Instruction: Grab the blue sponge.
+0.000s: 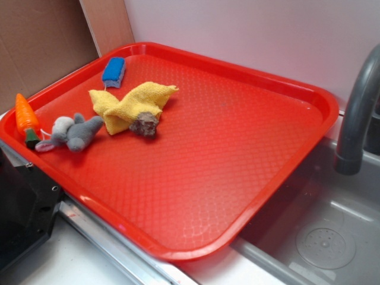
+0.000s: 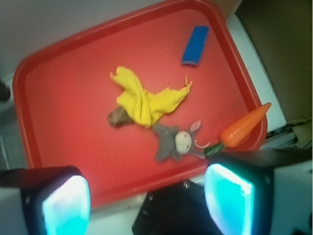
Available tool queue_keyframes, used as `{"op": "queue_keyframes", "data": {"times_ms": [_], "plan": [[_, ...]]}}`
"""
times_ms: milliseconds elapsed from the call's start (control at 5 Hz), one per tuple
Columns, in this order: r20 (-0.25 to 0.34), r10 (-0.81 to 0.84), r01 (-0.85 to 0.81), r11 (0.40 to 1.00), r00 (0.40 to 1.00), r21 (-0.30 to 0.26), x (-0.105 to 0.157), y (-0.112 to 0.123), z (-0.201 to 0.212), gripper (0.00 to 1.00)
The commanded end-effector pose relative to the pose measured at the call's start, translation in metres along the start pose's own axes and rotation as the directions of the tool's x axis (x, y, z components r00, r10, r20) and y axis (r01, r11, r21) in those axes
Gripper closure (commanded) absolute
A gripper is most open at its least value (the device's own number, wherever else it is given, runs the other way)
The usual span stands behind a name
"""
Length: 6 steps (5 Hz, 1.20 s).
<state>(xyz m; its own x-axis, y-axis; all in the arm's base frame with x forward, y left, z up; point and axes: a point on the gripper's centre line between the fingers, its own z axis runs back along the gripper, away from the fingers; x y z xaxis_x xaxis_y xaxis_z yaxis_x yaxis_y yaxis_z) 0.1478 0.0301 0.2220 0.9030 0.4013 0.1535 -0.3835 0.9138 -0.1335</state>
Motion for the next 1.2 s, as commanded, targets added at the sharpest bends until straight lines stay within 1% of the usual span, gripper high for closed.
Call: {"op": "queue_keyframes", "data": {"times_ms": [0, 400, 600, 800, 1000], "plan": [[0.187, 0.174, -0.172, 0.985, 0.967, -0.03, 0.043, 0.037, -0.034, 0.0], [0.272, 0.321, -0.334, 0.943, 0.907, -0.001, 0.085, 0.064, -0.086, 0.0], [0.291, 0.33, -0.356, 0.934, 0.898, 0.037, 0.1, 0.07, -0.105, 0.0], [0.306, 0.333, -0.361, 0.932, 0.892, 0.036, 0.115, 0.074, -0.133, 0.0], [0.306, 0.31, -0.348, 0.934, 0.9, 0.077, 0.125, 0.073, -0.157, 0.0]]}}
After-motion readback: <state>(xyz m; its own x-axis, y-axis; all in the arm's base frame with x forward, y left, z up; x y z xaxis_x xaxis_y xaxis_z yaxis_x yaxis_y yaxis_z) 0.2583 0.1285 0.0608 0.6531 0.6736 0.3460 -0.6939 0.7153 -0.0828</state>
